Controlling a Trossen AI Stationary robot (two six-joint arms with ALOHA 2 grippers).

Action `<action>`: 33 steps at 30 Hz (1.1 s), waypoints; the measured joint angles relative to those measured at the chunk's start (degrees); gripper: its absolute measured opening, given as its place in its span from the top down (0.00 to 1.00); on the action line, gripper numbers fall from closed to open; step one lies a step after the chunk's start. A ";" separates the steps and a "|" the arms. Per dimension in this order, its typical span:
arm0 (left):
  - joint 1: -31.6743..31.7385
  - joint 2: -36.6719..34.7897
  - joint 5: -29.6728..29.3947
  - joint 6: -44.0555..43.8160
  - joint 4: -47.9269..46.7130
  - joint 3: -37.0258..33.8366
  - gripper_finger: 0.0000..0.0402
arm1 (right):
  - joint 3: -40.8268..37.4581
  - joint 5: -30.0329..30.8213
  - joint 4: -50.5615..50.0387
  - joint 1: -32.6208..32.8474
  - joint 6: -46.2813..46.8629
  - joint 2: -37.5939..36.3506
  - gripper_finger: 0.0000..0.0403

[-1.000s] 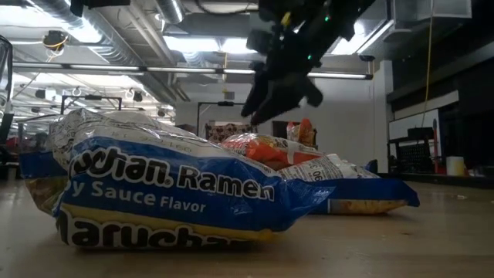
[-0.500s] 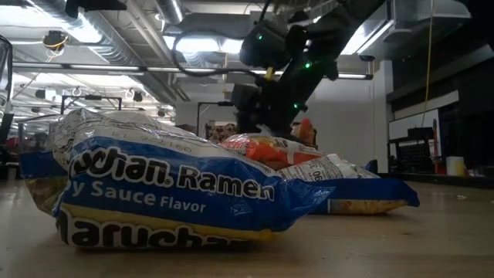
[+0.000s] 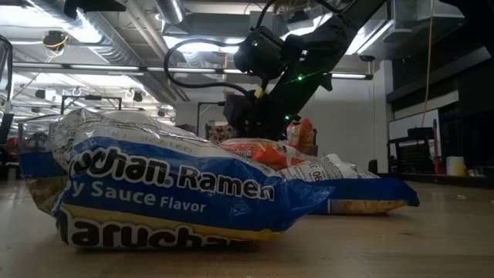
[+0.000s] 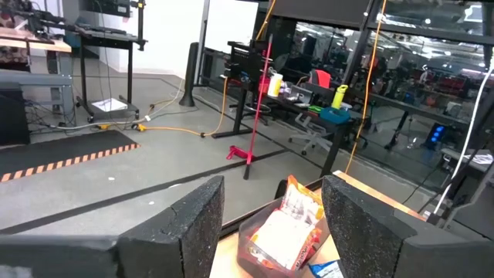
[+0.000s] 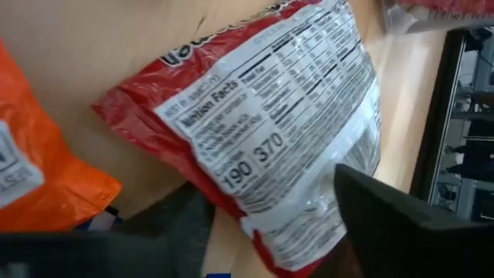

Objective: Sort Maruchan noodles
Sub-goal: Put the top red noodle pack into the top transparent bin

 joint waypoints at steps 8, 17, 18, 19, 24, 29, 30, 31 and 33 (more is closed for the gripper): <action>0.01 0.00 0.02 0.00 -0.07 0.00 0.47 | 2.13 0.97 -3.59 1.49 1.33 0.17 0.82; 0.01 0.00 0.03 0.26 -0.09 0.00 0.47 | 13.98 -2.02 -14.88 1.46 9.82 0.13 0.98; 0.00 0.00 0.04 0.26 -0.09 0.00 0.47 | 15.90 -3.33 -16.90 1.29 10.91 0.13 0.99; 0.00 0.00 0.04 0.29 -0.11 0.00 0.47 | 17.92 -4.48 -18.88 1.29 12.20 0.13 0.99; -0.01 -0.02 0.07 0.42 -0.46 0.00 0.47 | 27.82 -8.19 -26.79 0.28 19.20 -0.02 1.00; 0.01 0.00 0.07 0.44 -0.73 0.00 0.47 | 35.78 -10.10 -29.84 -0.77 24.03 -0.02 1.00; 0.00 -0.02 0.07 0.44 -0.69 0.00 0.47 | 37.05 -10.17 -29.94 -0.98 24.96 -0.02 1.00; -0.01 -0.04 0.07 0.44 -0.67 0.00 0.47 | 38.22 -10.28 -30.04 -1.08 26.14 -0.02 1.00; 0.01 -0.45 0.09 0.44 -0.65 0.00 0.47 | 40.77 -11.10 -30.16 -1.72 28.41 -0.02 1.00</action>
